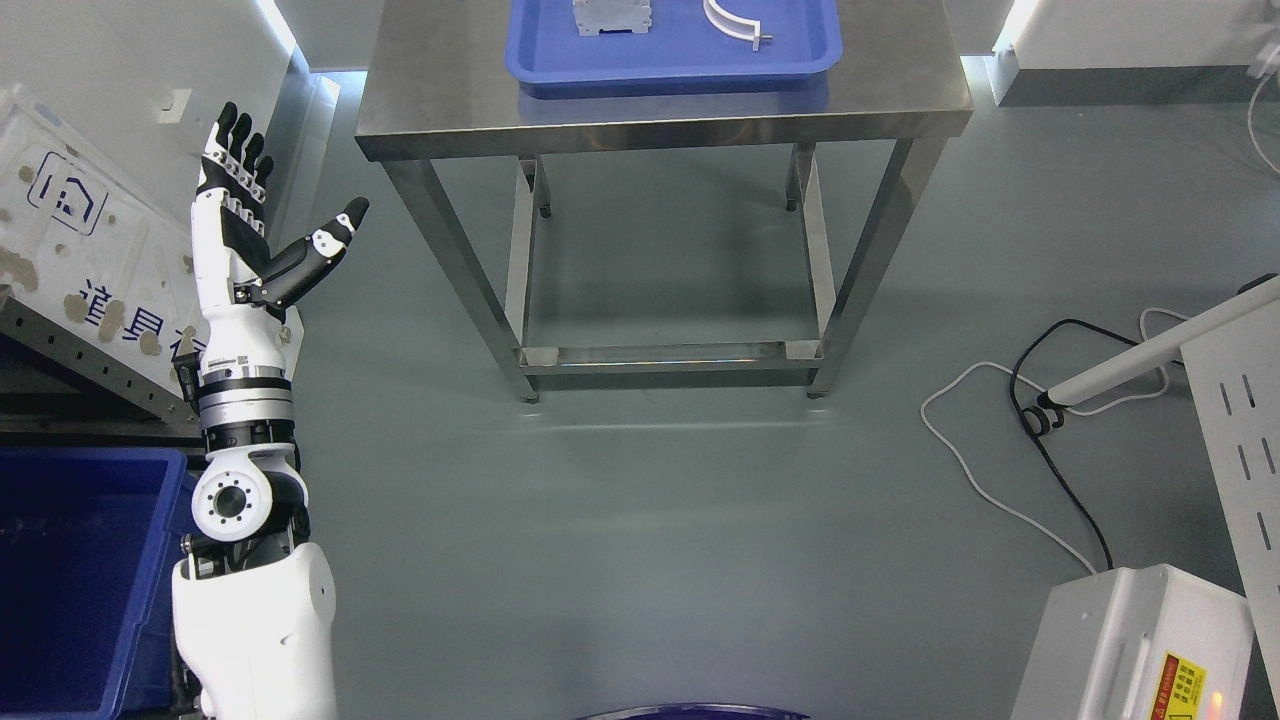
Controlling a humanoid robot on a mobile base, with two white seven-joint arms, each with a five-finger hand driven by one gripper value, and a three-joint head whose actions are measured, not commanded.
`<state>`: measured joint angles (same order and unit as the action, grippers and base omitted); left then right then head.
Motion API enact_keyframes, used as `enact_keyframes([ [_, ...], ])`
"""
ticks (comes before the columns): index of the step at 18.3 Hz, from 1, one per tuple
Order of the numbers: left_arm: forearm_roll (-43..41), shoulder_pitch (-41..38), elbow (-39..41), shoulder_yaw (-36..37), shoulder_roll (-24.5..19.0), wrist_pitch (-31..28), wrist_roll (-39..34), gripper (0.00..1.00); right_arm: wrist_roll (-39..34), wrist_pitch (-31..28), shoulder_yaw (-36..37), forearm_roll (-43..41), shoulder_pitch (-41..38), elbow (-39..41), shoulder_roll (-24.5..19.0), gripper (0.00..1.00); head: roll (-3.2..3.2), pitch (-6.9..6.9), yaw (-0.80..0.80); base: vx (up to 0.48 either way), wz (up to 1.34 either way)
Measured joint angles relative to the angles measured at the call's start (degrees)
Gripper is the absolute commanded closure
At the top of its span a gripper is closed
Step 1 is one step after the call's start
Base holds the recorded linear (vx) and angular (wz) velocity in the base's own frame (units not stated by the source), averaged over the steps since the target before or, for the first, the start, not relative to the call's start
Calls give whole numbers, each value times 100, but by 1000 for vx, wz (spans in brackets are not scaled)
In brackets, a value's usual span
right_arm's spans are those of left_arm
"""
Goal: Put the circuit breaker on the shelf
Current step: 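Raise the left hand and open it toward the blue tray, then reach the left hand forward over the circuit breaker in the tray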
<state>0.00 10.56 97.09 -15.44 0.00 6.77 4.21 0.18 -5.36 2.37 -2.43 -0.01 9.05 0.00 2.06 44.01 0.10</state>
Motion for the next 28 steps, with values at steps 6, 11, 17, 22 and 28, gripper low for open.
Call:
enact_keyframes([
  [6, 0, -45, -5, -36, 0, 7, 4, 0, 0, 0, 0, -1, 2, 0, 0, 0, 0, 0, 0, 115, -37],
  [11, 0, -63, -2, -48, 0, 7, 9, 0, 0, 0, 0, -1, 2, 1, 0, 0, 0, 0, 0, 172, -91],
  [17, 0, -13, 4, -54, 0, 77, 9, 0, 0, 0, 0, -1, 2, 1, 0, 0, 0, 0, 0, 60, 34],
  [22, 0, 349, 4, 9, 0, 129, 328, 0, 0, 0, 0, -1, 1, 1, 0, 0, 0, 0, 0, -1, 4],
  [28, -117, 977, -144, 390, 0, -8, 1190, 0, 0, 0, 0, -1, 1, 1, 0, 0, 0, 0, 0, -1, -4],
])
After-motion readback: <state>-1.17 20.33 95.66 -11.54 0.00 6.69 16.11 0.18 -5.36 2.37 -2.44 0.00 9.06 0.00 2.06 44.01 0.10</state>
